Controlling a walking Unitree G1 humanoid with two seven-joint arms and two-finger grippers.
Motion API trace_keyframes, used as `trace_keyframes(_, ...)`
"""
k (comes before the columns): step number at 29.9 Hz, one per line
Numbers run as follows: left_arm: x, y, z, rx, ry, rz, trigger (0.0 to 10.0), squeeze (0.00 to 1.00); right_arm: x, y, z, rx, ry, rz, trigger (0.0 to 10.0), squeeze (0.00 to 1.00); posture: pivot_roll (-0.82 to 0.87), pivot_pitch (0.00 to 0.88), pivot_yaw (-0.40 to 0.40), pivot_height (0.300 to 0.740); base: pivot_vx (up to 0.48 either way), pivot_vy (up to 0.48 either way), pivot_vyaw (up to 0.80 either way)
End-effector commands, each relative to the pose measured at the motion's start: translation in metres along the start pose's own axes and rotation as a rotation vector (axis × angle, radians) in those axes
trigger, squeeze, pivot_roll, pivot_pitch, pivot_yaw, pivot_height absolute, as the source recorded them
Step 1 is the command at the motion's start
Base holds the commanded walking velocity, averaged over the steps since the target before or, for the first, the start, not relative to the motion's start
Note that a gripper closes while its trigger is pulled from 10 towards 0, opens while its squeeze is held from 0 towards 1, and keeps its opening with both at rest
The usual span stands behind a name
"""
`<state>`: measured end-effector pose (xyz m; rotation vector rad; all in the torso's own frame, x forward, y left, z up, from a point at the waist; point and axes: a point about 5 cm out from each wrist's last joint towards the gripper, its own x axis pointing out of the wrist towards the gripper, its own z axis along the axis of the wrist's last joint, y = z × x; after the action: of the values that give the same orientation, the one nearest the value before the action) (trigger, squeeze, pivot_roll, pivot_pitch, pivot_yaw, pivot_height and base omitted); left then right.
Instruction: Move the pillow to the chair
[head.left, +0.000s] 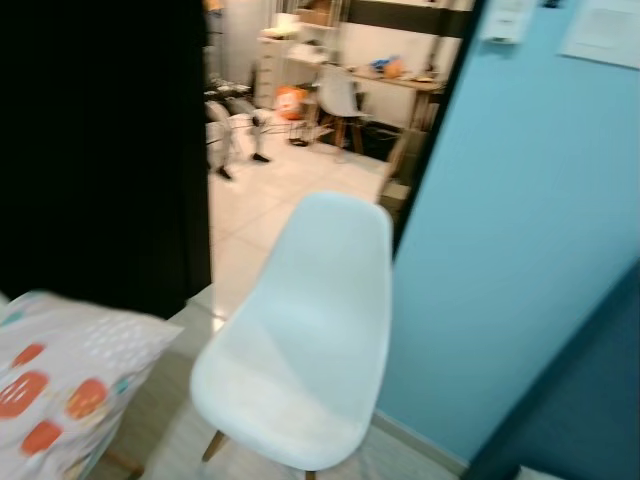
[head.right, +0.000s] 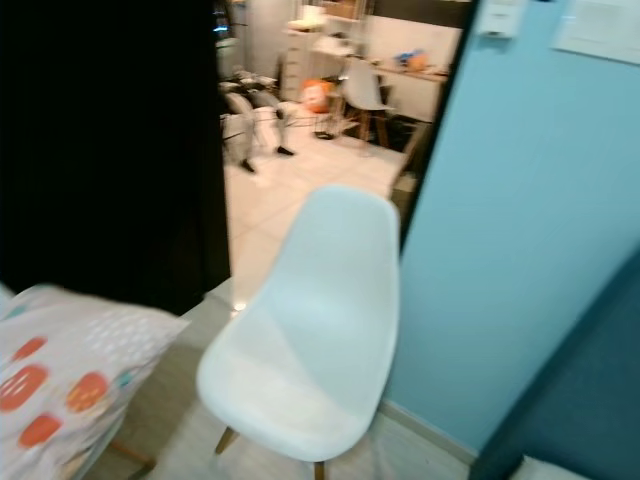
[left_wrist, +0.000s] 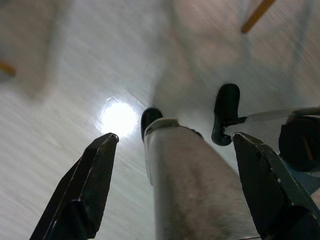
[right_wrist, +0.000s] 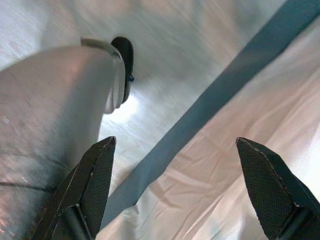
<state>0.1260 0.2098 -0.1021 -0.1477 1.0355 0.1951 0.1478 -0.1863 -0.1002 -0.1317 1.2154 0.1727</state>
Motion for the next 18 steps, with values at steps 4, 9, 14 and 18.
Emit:
trace_keyframes(4, -0.0012, -0.0024, -0.0086, 0.005, 0.032, -0.004, 10.0, 0.00, -0.0003, -0.0011, -0.0048, -0.002, 0.015, -0.009, 10.0, 0.00, 0.06, 0.044, -0.081, 0.740, 0.000, 0.000, -0.77)
trace_keyframes(9, -0.0017, -0.0022, -0.0113, 0.013, 0.043, -0.003, 10.0, 0.00, -0.0003, -0.0013, -0.0055, -0.001, 0.015, -0.010, 10.0, 0.00, 0.06, 0.043, -0.081, 0.740, 0.000, 0.000, -0.77)
trace_keyframes(14, -0.0019, -0.0026, -0.0132, 0.035, 0.054, -0.004, 10.0, 0.00, -0.0004, -0.0017, -0.0059, -0.002, 0.016, -0.011, 10.0, 0.00, 0.06, 0.043, -0.082, 0.740, 0.000, 0.000, -0.77)
trace_keyframes(18, -0.0019, -0.0044, -0.0140, 0.049, 0.058, -0.010, 10.0, 0.00, -0.0005, -0.0023, -0.0057, -0.002, 0.014, -0.013, 10.0, 0.00, 0.06, 0.046, -0.086, 0.740, 0.000, 0.000, -0.78)
